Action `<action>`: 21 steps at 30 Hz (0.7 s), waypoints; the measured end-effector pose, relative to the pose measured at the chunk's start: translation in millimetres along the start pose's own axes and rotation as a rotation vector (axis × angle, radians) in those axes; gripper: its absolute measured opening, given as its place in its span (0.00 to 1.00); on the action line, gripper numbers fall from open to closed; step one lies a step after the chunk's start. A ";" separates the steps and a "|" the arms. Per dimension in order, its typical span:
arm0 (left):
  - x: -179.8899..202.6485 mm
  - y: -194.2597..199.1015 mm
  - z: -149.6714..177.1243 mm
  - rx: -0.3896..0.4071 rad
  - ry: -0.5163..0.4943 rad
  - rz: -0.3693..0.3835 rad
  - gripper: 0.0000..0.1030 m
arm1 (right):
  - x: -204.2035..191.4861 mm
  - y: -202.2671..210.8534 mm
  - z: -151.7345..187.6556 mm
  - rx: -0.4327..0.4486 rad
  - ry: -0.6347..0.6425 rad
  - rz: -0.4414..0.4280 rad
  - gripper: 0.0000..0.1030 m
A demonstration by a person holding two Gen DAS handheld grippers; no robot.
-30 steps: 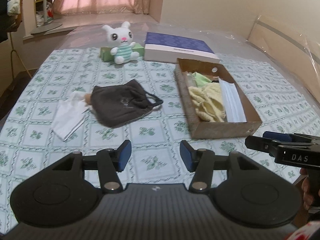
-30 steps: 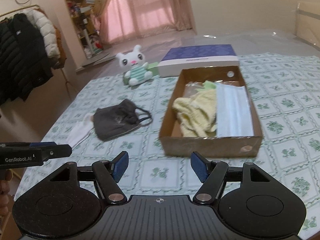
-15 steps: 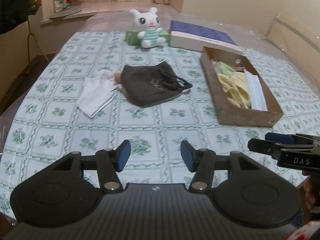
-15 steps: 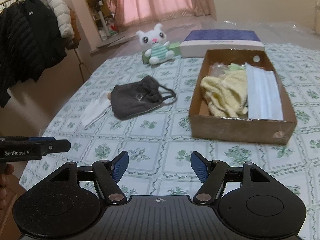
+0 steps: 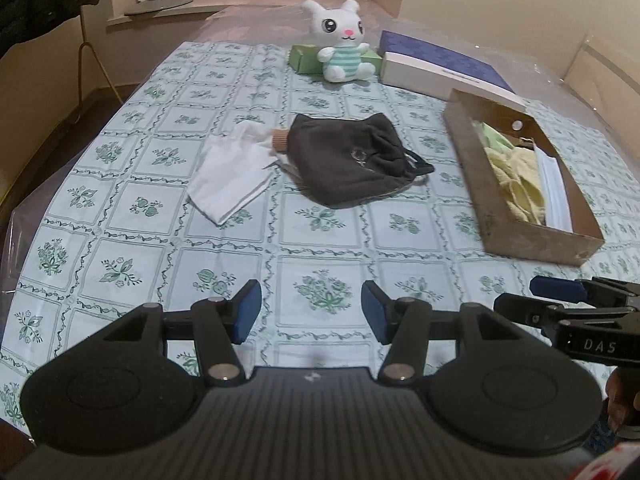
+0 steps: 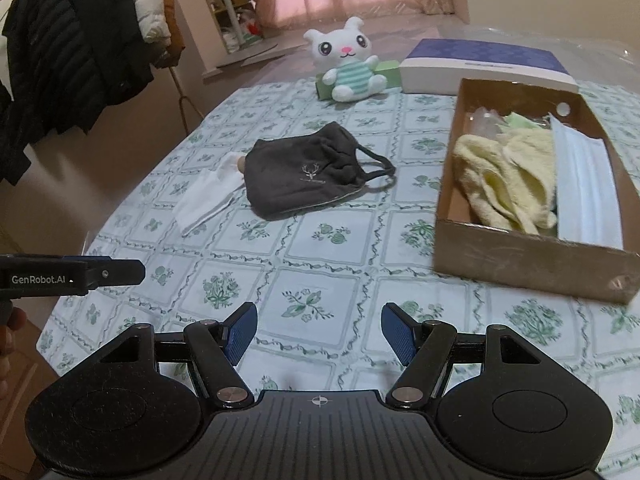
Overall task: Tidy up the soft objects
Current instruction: 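Withdraw both tools from the box toward the grey mask and white cloth, then grasp the white cloth with the left tool while the right tool grasps the grey mask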
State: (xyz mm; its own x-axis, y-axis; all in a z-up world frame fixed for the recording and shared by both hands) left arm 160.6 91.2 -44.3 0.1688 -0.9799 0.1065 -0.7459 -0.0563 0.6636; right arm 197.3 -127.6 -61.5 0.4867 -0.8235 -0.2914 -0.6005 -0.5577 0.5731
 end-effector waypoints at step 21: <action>-63.8 -72.4 -31.6 0.044 0.036 -0.127 0.51 | 9.0 -113.2 -66.7 0.096 0.085 0.024 0.67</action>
State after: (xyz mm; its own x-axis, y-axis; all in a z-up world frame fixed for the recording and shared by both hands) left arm 224.3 163.8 -75.8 0.2866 -0.9567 0.0509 -0.7446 -0.1889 0.6402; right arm 312.0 -64.9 -78.0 0.5207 -0.8275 -0.2101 -0.6685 -0.5483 0.5025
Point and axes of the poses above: each gripper's, at about its wrist camera, not at the fingertips, and y roughly against the way its jaws point, x to its right, z to its underside, the point moved 4 cm from there along -y, roughly the way its jaws point, and after that the axes turned 9 degrees about x, right-handed, at the moved point
